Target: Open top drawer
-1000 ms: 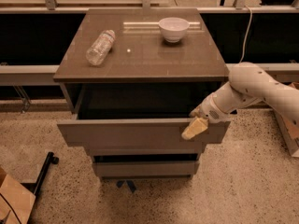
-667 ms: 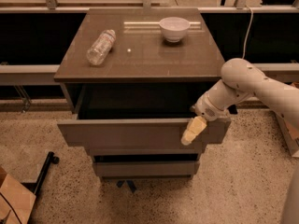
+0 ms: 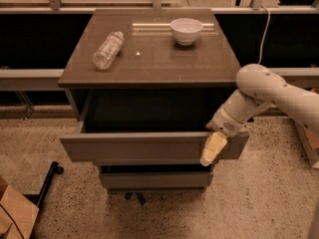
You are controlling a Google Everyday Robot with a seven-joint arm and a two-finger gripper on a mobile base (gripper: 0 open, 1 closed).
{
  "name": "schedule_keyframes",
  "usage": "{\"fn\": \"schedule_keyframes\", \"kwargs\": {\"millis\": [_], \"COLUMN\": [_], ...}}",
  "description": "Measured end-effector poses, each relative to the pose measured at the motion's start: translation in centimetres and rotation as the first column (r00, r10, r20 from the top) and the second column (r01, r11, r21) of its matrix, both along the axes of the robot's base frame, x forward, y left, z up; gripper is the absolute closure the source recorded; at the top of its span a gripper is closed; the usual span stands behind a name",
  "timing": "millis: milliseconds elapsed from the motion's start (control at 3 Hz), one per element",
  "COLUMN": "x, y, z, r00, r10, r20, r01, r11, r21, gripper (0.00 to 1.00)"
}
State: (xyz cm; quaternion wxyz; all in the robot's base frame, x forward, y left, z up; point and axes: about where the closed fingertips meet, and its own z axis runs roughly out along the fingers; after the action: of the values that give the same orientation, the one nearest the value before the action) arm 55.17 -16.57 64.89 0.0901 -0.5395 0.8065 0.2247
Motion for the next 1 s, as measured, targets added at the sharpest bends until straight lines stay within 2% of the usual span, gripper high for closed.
{"fn": "schedule_keyframes", "kwargs": {"millis": [333, 667, 1000], "x": [-3.4, -3.4, -7.6], "y": [-1.5, -1.5, -3.5], "z": [0.6, 0.6, 1.3], "r00": [0.9978, 0.9978, 0.9896], "r10": [-0.007, -0.008, -0.039], "r20": [-0.066, -0.067, -0.139], "r01": [0.006, 0.006, 0.032], "r11": [1.0, 1.0, 0.998], "r21": [-0.021, -0.021, -0.05], "gripper": [0.0, 0.0, 0.0]}}
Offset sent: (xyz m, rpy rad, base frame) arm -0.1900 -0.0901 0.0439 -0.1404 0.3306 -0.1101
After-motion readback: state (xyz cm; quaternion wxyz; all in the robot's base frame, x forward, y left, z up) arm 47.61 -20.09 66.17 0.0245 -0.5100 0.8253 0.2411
